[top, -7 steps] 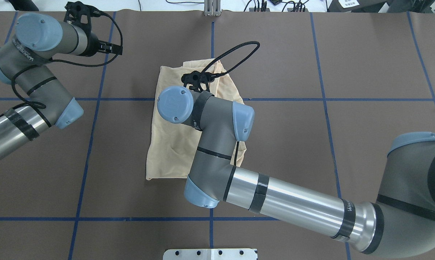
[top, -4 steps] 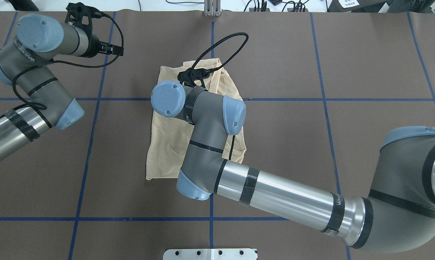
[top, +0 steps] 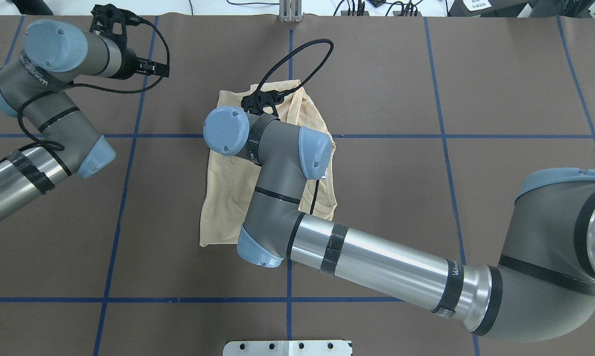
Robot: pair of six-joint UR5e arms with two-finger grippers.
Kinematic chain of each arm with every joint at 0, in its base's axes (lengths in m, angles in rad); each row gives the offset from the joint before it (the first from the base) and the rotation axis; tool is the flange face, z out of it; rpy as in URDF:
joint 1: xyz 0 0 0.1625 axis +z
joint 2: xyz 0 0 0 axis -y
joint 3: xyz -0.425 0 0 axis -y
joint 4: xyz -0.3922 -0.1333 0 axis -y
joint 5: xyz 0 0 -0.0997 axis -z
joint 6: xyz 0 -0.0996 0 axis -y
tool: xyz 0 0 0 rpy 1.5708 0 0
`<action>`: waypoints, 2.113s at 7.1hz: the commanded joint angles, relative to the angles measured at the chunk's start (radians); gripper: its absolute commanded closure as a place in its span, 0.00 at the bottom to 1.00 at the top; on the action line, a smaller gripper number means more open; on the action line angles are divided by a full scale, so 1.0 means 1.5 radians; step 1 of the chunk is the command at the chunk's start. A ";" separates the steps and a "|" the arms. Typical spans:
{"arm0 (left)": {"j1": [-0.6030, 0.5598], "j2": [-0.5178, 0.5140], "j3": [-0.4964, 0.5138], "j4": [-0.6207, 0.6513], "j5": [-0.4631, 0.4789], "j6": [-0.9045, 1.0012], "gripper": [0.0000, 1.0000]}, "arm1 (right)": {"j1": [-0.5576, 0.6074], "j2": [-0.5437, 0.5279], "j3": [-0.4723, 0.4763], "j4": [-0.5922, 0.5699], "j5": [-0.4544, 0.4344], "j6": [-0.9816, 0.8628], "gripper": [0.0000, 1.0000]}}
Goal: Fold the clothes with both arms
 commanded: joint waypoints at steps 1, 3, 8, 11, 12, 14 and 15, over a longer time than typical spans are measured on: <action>0.000 0.000 0.000 0.000 0.000 0.000 0.00 | 0.006 0.000 -0.019 0.000 0.000 -0.010 0.00; 0.000 0.000 0.000 0.000 0.000 0.000 0.00 | 0.007 0.001 -0.023 0.000 -0.001 -0.008 0.00; 0.000 -0.001 0.000 0.000 0.000 0.000 0.00 | 0.012 0.000 -0.029 0.003 -0.001 -0.027 0.00; 0.000 -0.001 -0.001 0.000 0.000 0.000 0.00 | 0.033 -0.004 -0.029 -0.044 -0.001 -0.086 0.00; 0.000 -0.001 -0.001 0.000 0.000 0.000 0.00 | 0.045 -0.008 -0.022 -0.072 0.000 -0.114 0.00; 0.000 0.000 0.000 0.000 0.000 0.001 0.00 | 0.057 -0.106 0.086 -0.081 -0.004 -0.167 0.00; 0.000 0.000 0.000 0.000 0.000 0.001 0.00 | 0.060 -0.161 0.143 -0.079 -0.005 -0.184 0.00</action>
